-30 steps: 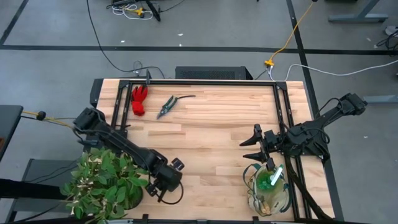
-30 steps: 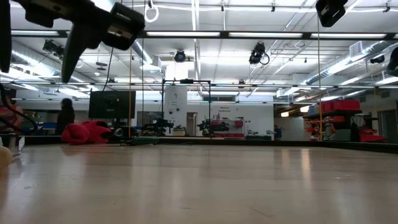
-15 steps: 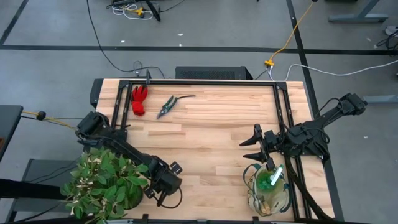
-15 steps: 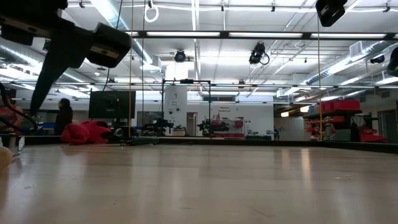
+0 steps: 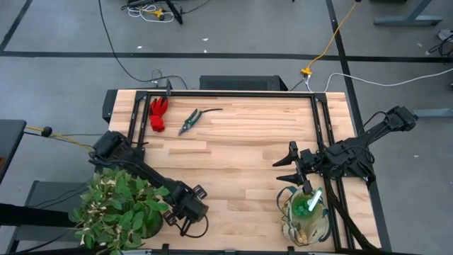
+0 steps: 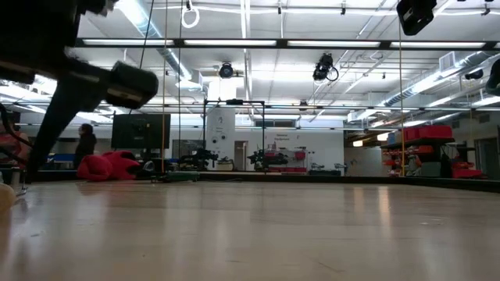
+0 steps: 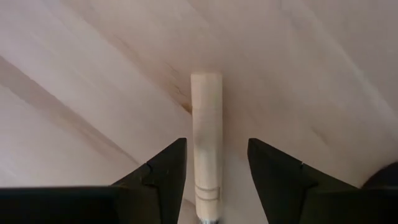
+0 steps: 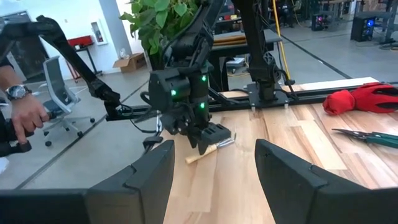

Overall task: Pick & Place Garden tools in Gardening bag
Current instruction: Put the brown hand rake into the white gardening bag

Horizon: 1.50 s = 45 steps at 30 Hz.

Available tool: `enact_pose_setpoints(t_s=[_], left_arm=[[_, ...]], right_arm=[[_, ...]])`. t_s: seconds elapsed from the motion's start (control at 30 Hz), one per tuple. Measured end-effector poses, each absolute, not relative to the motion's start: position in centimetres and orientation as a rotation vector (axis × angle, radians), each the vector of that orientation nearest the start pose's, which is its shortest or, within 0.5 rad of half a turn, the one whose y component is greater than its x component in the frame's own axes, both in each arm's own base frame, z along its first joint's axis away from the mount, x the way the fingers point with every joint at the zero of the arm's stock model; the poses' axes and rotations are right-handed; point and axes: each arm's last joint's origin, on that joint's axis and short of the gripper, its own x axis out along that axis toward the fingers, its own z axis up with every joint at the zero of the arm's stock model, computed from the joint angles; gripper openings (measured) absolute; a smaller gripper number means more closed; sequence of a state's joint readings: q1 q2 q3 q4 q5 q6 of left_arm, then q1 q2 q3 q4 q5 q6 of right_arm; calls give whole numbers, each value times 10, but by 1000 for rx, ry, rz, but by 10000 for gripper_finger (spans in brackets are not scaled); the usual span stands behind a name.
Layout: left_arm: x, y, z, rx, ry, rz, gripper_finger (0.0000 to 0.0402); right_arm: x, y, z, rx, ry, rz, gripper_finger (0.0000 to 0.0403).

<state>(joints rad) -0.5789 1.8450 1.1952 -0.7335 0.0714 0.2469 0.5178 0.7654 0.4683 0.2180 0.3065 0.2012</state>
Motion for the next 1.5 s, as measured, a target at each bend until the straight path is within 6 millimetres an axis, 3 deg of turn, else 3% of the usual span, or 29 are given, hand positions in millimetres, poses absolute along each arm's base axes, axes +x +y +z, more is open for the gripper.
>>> enact_pose_setpoints(t_s=[0.33, 0.57, 1.03, 1.33, 1.5], left_arm=[[287, -190, 146, 563, 1340, -701, 179], [287, -190, 145, 564, 1347, -710, 175], [286, -190, 145, 564, 1348, -712, 86], [286, -191, 145, 540, 1352, -743, 94], [286, -191, 145, 537, 1353, -747, 76]], right_arm=[[158, 80, 265, 170, 90, 204, 224], [158, 80, 265, 168, 94, 203, 224], [158, 80, 264, 167, 95, 203, 224], [158, 80, 264, 167, 95, 203, 224], [158, 80, 264, 167, 95, 203, 224]])
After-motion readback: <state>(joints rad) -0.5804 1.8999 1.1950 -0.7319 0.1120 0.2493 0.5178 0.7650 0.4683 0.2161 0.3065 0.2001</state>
